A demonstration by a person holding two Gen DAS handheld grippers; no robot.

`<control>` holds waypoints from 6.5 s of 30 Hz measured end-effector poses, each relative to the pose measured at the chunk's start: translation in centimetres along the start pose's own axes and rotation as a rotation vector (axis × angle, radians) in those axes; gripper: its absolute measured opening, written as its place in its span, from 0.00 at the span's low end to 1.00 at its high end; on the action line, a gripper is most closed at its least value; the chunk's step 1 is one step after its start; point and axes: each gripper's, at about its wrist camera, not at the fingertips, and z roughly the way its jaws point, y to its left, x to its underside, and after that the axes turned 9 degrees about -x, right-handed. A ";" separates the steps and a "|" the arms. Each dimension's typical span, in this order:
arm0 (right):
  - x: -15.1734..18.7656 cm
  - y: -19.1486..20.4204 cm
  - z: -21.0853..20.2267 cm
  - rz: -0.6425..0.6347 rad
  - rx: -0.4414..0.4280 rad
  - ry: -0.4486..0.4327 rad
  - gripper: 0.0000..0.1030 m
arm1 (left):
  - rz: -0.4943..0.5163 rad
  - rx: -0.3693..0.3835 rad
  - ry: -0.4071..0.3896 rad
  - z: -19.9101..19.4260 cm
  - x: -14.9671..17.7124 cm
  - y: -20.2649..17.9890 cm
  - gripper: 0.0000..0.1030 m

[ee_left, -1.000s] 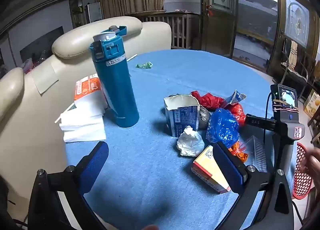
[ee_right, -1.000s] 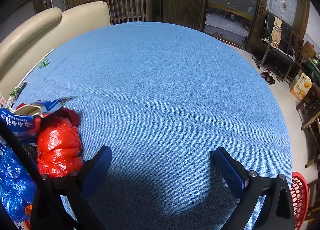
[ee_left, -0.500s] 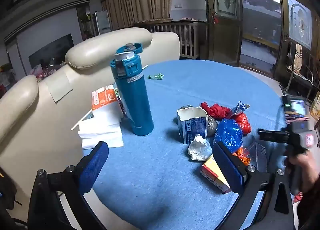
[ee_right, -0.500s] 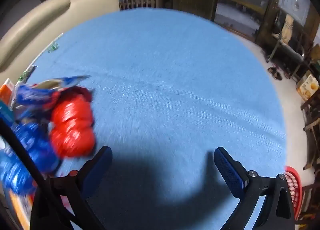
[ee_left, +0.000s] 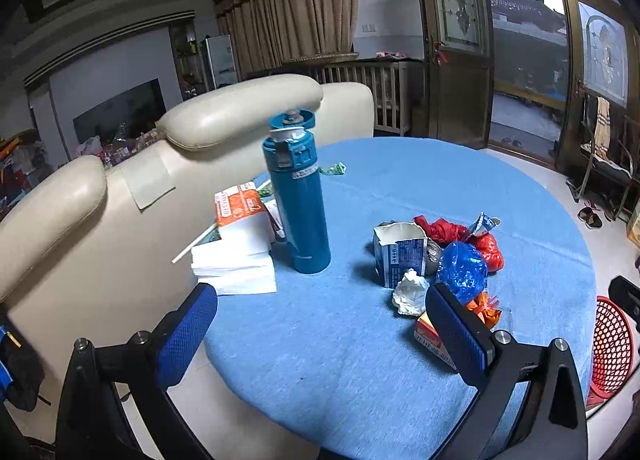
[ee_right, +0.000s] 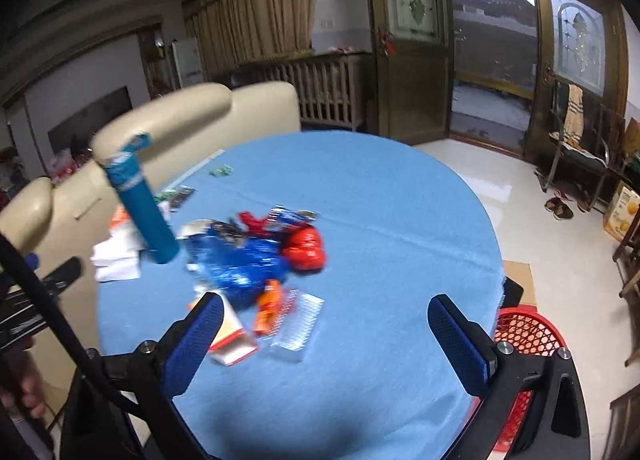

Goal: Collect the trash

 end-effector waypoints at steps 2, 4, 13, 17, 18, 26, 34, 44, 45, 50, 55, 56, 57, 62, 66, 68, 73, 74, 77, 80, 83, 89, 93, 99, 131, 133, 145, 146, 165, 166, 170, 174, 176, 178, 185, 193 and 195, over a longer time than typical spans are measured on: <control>0.3 1.4 -0.9 -0.012 0.008 -0.017 1.00 | 0.000 -0.004 -0.001 -0.4 0.1 0.3 1.00; 0.2 2.6 -1.3 -0.016 0.006 -0.028 1.00 | -0.001 -0.009 -0.008 -0.9 0.2 0.7 1.00; 0.5 4.0 -1.8 -0.011 0.009 -0.058 1.00 | 0.000 -0.021 -0.018 -1.8 0.5 1.3 1.00; 0.6 4.9 -1.7 -0.054 0.026 -0.057 1.00 | 0.010 -0.022 -0.015 -1.9 0.7 1.1 1.00; 0.7 5.1 -1.7 -0.069 0.035 -0.060 1.00 | 0.013 -0.023 -0.014 -1.9 0.7 1.1 1.00; 0.9 5.6 -1.6 -0.111 0.044 -0.074 1.00 | 0.040 -0.036 -0.001 -1.8 1.0 0.5 1.00; 0.8 5.4 -1.4 -0.118 0.051 -0.063 1.00 | 0.058 -0.030 0.004 -1.8 1.0 -0.2 1.00; 0.8 4.9 -0.2 -0.114 0.090 -0.012 1.00 | 0.092 -0.012 0.022 -1.3 1.3 -1.2 1.00; 0.8 4.9 -0.1 -0.114 0.092 -0.009 1.00 | 0.095 -0.012 0.025 -1.2 1.3 -1.3 1.00; 0.9 4.7 0.1 -0.118 0.099 -0.001 1.00 | 0.108 -0.009 0.027 -1.3 1.4 -1.8 1.00; 1.0 4.2 0.2 -0.109 0.099 0.002 1.00 | 0.122 -0.004 0.041 -0.9 1.7 -2.4 1.00; 1.0 4.0 0.3 -0.106 0.101 0.002 1.00 | 0.126 -0.001 0.046 -0.7 1.7 -2.5 1.00; 1.1 3.8 0.4 -0.102 0.100 0.003 1.00 | 0.130 0.003 0.052 -0.5 1.8 -2.7 1.00; 1.3 1.3 1.5 -0.041 0.092 0.030 1.00 | 0.137 0.040 0.092 0.6 2.2 -3.2 1.00; 1.6 -1.7 3.7 0.025 0.077 0.074 1.00 | 0.137 0.108 0.158 2.6 2.3 -4.3 1.00; 1.9 -2.9 5.0 0.039 0.036 0.097 1.00 | 0.135 0.148 0.203 4.0 2.3 -5.1 1.00; 2.5 -5.7 9.9 0.153 -0.153 0.216 0.96 | 0.105 0.190 0.329 7.9 2.5 -6.6 1.00; 2.4 -6.2 10.9 0.197 -0.184 0.238 0.93 | 0.098 0.187 0.338 8.2 2.6 -6.7 1.00; 2.3 -6.5 13.5 0.274 -0.265 0.287 0.89 | 0.085 0.174 0.351 8.9 2.6 -6.7 1.00; 2.1 -5.7 16.0 0.278 -0.271 0.335 0.86 | 0.082 0.168 0.363 9.5 2.4 -6.8 1.00; 2.3 -5.5 18.1 0.320 -0.279 0.392 0.62 | 0.081 0.187 0.384 10.0 2.1 -7.4 1.00; 3.1 -6.5 17.8 0.372 -0.328 0.373 0.50 | 0.082 0.229 0.432 11.5 1.4 -9.5 1.00; 2.9 -8.0 15.0 0.349 -0.298 0.302 0.49 | 0.089 0.246 0.460 12.3 1.5 -11.8 0.98; 2.8 -10.8 10.6 0.328 -0.237 0.209 0.49 | 0.100 0.260 0.540 13.8 3.1 -14.0 0.69; 10.1 -32.6 -5.3 0.618 0.091 -0.072 0.49 | 0.580 0.759 0.243 -3.9 1.7 -37.4 0.54; 11.0 -33.7 -5.5 0.641 0.099 -0.062 0.50 | 0.619 0.796 0.256 -4.2 2.5 -40.3 0.54; 14.4 -36.0 -5.1 0.765 0.064 -0.020 0.70 | 0.707 0.809 0.282 -4.1 5.4 -45.0 0.65; 14.3 -35.9 -5.2 0.760 0.066 -0.026 0.70 | 0.693 0.808 0.275 -4.1 5.0 -44.2 0.65; 5.6 -21.7 1.9 0.418 -0.128 0.054 0.70 | 0.297 0.386 0.179 3.2 -0.6 -18.0 0.68; 5.3 -20.7 2.7 0.398 -0.146 0.067 0.70 | 0.268 0.359 0.177 3.9 -0.7 -16.5 0.68; 3.2 -15.0 7.0 0.292 -0.254 0.141 0.70 | 0.157 0.260 0.196 7.1 -1.4 -10.7 0.69; 1.6 -10.0 11.5 0.207 -0.337 0.213 0.70 | 0.062 0.223 0.222 9.2 -1.7 -6.8 0.68; 1.6 -8.1 13.3 0.171 -0.353 0.245 0.70 | 0.046 0.230 0.232 9.8 -1.4 -5.9 0.69; 1.8 -6.5 15.4 0.155 -0.383 0.290 0.70 | 0.035 0.243 0.244 10.2 -1.1 -5.6 0.69; 2.0 -2.1 21.1 0.117 -0.408 0.397 0.61 | -0.002 0.301 0.293 11.5 -0.6 -5.9 0.69; 2.8 -1.8 22.3 0.115 -0.387 0.410 0.27 | 0.065 0.371 0.315 12.7 -2.2 -10.8 0.69; 3.1 -3.0 21.3 0.139 -0.379 0.395 0.27 | 0.086 0.372 0.326 13.4 -2.2 -12.3 0.69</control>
